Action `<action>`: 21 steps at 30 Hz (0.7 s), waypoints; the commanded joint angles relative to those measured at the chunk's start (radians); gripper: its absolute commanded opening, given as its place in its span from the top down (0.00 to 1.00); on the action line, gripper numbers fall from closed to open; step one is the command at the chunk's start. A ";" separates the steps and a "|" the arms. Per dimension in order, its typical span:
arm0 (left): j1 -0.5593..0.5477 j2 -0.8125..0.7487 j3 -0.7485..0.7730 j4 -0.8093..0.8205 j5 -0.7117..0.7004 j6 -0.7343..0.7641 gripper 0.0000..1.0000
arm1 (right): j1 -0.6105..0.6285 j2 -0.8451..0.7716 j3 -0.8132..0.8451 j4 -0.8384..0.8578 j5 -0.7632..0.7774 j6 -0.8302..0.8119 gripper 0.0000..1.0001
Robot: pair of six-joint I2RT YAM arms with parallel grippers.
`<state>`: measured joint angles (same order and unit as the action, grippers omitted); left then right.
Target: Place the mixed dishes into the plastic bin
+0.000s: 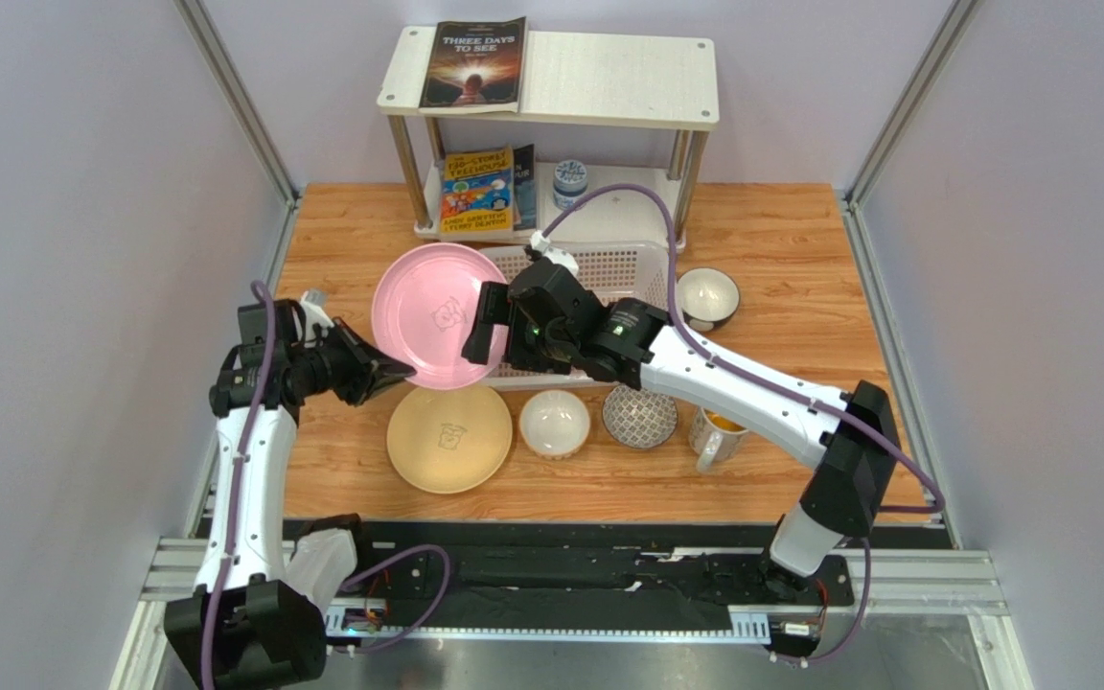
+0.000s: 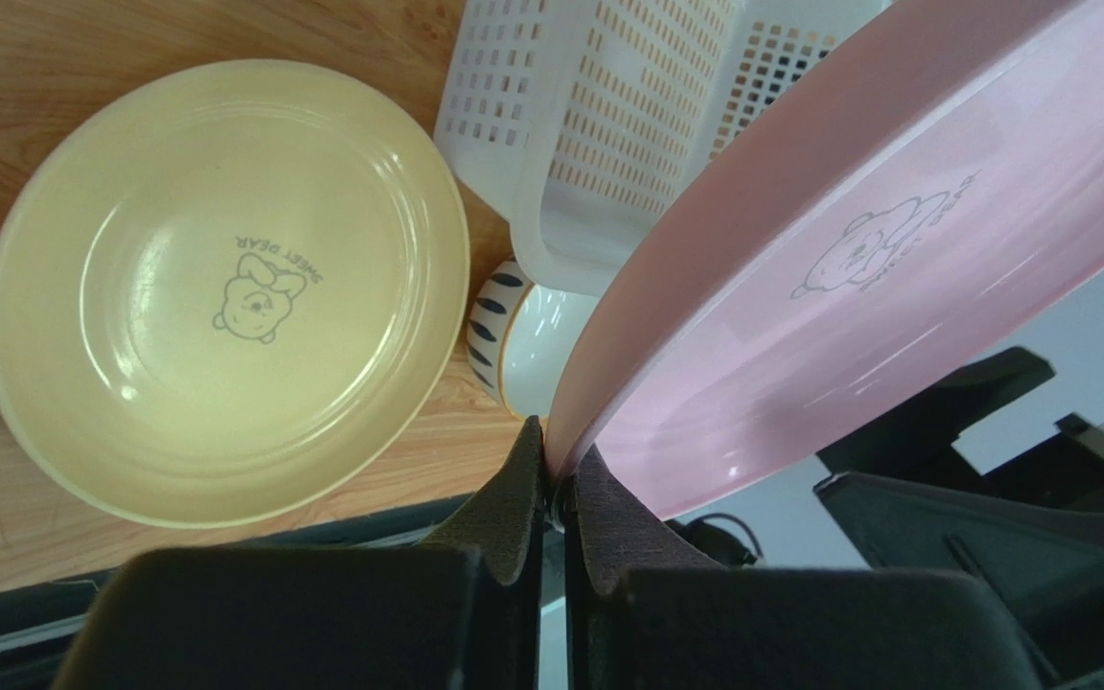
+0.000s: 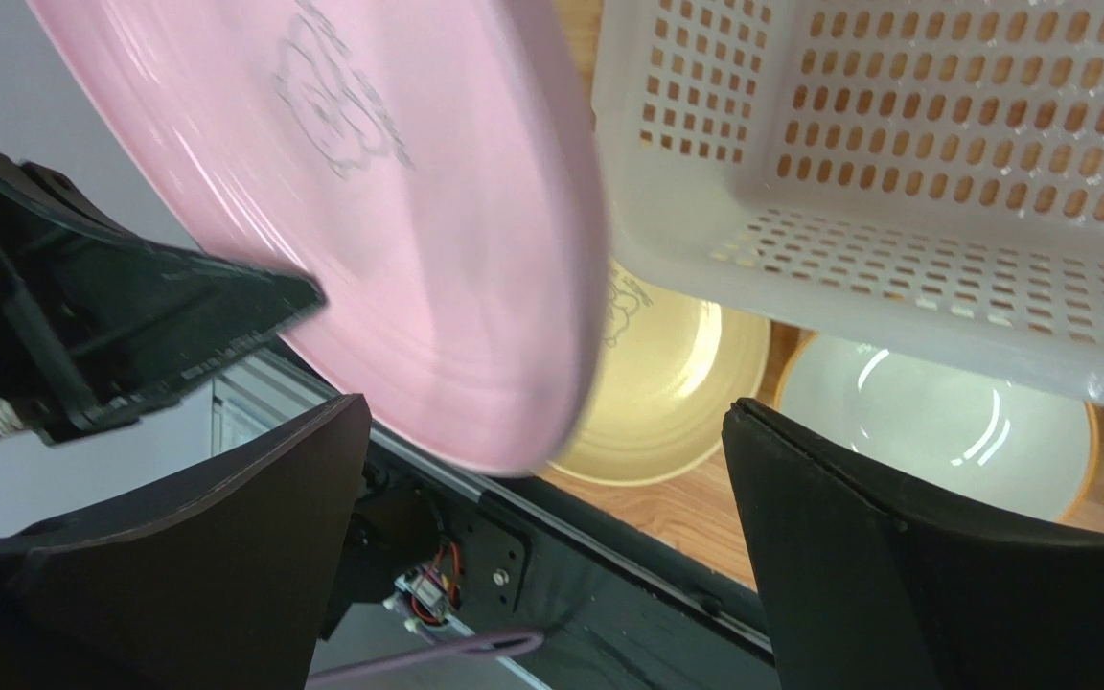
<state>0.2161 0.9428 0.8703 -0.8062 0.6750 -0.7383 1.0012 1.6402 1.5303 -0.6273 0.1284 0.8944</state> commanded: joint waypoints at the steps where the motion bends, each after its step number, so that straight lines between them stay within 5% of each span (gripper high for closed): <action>1: -0.050 0.007 -0.016 0.050 0.040 -0.006 1.00 | 0.010 0.072 0.090 0.032 0.048 0.012 0.00; 5: -0.064 -0.004 -0.022 0.038 0.018 -0.003 1.00 | 0.010 0.104 0.119 0.032 0.065 0.017 0.06; 8: -0.066 0.004 -0.028 0.025 0.017 0.010 1.00 | 0.011 0.116 0.128 0.020 0.079 0.018 0.33; 9: -0.066 0.007 -0.028 0.022 0.018 0.013 1.00 | 0.011 0.113 0.125 0.023 0.076 0.018 0.53; 11: -0.064 0.010 -0.022 0.006 0.003 0.023 1.00 | 0.011 0.099 0.102 0.046 0.057 0.012 0.75; 12: -0.066 0.011 -0.017 -0.004 -0.023 0.028 1.00 | 0.011 0.095 0.096 0.052 0.051 0.012 0.98; 16: -0.066 0.025 -0.002 -0.027 -0.045 0.039 0.99 | 0.014 0.084 0.070 0.040 0.037 0.005 1.00; 19: -0.066 0.034 0.009 -0.040 -0.048 0.062 0.84 | 0.013 0.067 0.033 0.024 0.065 -0.003 1.00; 21: -0.066 0.028 0.045 -0.082 -0.128 0.076 0.62 | 0.008 0.046 -0.004 0.028 0.091 -0.020 1.00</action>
<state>0.1585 0.9787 0.8356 -0.8440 0.5949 -0.7097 1.0054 1.7378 1.5780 -0.6086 0.1699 0.9115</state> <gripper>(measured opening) 0.243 0.178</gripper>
